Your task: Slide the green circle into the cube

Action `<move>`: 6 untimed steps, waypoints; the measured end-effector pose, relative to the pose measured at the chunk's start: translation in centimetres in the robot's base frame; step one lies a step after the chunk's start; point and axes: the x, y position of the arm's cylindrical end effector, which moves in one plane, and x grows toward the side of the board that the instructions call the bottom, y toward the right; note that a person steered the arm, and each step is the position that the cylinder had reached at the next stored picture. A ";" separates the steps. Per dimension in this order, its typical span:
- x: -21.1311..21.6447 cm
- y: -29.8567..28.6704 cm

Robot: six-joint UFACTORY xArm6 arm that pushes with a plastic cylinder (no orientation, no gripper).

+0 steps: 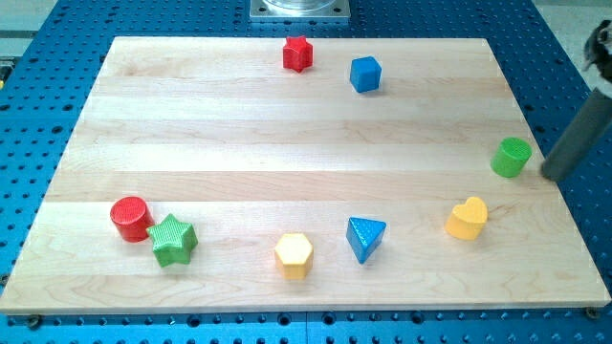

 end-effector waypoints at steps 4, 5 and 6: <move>-9.7 -11.4; -10.3 -11.9; -12.4 -10.1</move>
